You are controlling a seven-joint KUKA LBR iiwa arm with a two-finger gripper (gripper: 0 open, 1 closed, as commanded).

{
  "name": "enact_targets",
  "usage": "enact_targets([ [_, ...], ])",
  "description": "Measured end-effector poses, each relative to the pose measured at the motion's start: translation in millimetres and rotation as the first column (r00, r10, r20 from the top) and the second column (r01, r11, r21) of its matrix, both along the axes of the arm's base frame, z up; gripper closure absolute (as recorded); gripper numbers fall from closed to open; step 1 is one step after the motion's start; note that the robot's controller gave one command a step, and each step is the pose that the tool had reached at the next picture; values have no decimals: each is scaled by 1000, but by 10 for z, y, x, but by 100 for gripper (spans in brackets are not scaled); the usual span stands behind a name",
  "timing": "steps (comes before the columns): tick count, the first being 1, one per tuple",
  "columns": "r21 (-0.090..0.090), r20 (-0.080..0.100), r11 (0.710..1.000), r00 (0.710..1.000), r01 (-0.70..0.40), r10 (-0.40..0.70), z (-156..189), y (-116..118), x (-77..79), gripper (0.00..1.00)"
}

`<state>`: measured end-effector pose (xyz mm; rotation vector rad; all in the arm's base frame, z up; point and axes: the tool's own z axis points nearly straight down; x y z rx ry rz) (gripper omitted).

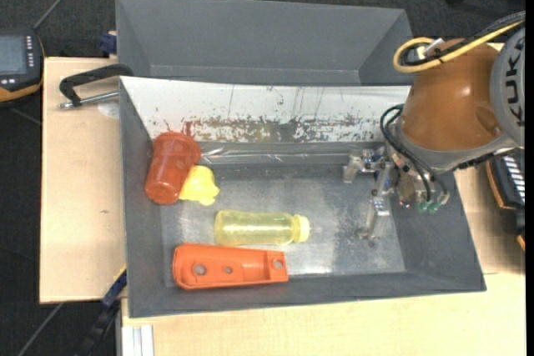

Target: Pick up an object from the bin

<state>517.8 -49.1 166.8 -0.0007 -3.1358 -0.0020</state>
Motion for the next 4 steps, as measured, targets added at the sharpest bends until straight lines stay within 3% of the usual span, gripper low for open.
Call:
enact_targets([
  [1, -1, 9, 1000, 1000, -1, 1, 46, 1, 18, 0],
  [2, -2, 12, 1000, 1000, -21, 21, -375, 296, 146, 0],
  [3, 2, 8, 1000, 1000, -29, 29, -813, 495, 100, 0],
  [4, -1, 10, 998, 998, -63, 63, -983, 810, 290, 0],
])
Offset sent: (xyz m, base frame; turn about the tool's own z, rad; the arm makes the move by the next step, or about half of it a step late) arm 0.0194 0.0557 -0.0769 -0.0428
